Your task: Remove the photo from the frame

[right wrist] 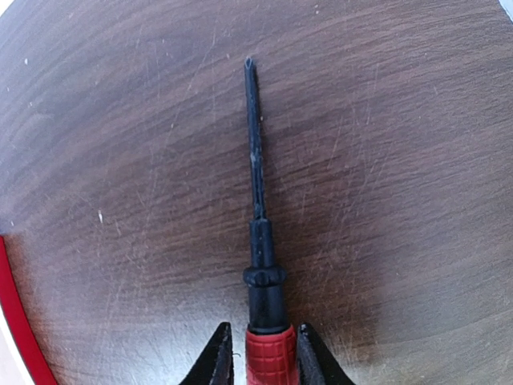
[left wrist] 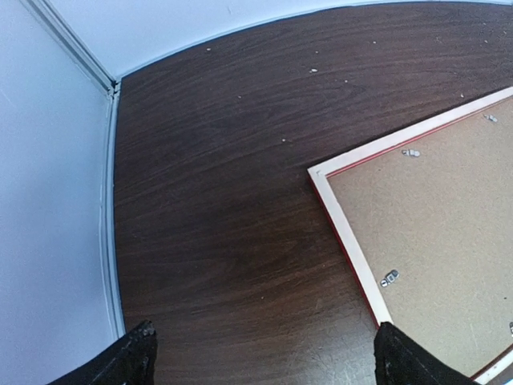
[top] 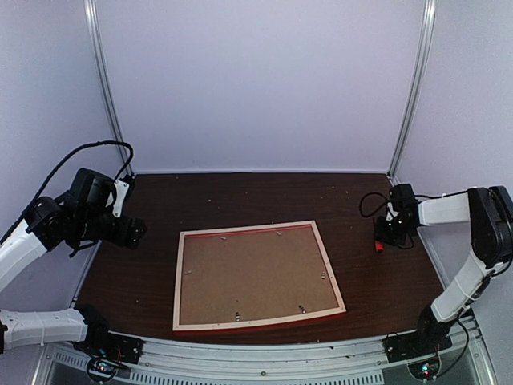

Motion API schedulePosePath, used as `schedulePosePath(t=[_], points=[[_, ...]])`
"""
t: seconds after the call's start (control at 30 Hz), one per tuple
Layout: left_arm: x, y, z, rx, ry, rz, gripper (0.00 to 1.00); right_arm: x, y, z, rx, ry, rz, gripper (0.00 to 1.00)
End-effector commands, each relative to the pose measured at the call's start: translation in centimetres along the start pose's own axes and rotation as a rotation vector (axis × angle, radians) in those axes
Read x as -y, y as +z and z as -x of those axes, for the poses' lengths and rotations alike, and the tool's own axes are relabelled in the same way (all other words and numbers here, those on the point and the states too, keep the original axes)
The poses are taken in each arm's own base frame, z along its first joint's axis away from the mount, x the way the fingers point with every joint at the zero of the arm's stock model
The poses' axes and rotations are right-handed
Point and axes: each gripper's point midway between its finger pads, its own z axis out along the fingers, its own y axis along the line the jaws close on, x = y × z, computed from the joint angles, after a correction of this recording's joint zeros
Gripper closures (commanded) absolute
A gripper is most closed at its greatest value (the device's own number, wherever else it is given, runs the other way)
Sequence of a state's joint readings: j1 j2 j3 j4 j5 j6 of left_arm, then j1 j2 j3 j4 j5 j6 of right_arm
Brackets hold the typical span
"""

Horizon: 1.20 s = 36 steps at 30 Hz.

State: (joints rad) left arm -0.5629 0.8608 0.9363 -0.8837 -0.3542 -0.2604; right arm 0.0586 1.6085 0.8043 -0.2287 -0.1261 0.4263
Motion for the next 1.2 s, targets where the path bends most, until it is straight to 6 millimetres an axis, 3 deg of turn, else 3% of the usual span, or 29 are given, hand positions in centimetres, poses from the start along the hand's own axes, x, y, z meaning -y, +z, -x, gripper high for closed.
schedulePosePath(t=[0.0,0.13,0.37,0.47,0.7,0.9,1.0,1.17], points=[[1.8,0.1,0.8,0.029,0.012,-0.102,0.07,-0.2,-1.8,1.5,0.038,-0.031,-0.008,0.71],[3.3,-0.1,1.7,0.064,-0.008,-0.187,0.14,-1.1,-3.4,2.2,0.058,-0.036,0.036,0.7],[7.7,-0.5,2.4,0.09,0.0,-0.422,0.22,-3.1,-7.5,2.4,0.079,-0.081,0.094,0.62],[9.5,-0.8,2.7,0.107,0.026,-0.495,0.23,-4.2,-9.1,1.8,0.08,-0.114,0.118,0.51],[14.3,-1.1,2.9,0.114,0.159,-0.574,0.28,-6.7,-11.8,-1.1,0.055,-0.194,0.17,0.42],[21.1,-1.5,2.7,0.125,0.344,-0.672,0.29,-9.0,-13.1,-4.7,-0.011,-0.264,0.239,0.42],[25.2,-1.1,1.9,0.111,0.462,-0.691,0.35,-9.7,-13.4,-6.3,-0.043,-0.272,0.276,0.42],[33.0,-0.6,-0.7,0.077,0.641,-0.783,0.36,-9.7,-13.5,-7.7,-0.062,-0.282,0.276,0.43]])
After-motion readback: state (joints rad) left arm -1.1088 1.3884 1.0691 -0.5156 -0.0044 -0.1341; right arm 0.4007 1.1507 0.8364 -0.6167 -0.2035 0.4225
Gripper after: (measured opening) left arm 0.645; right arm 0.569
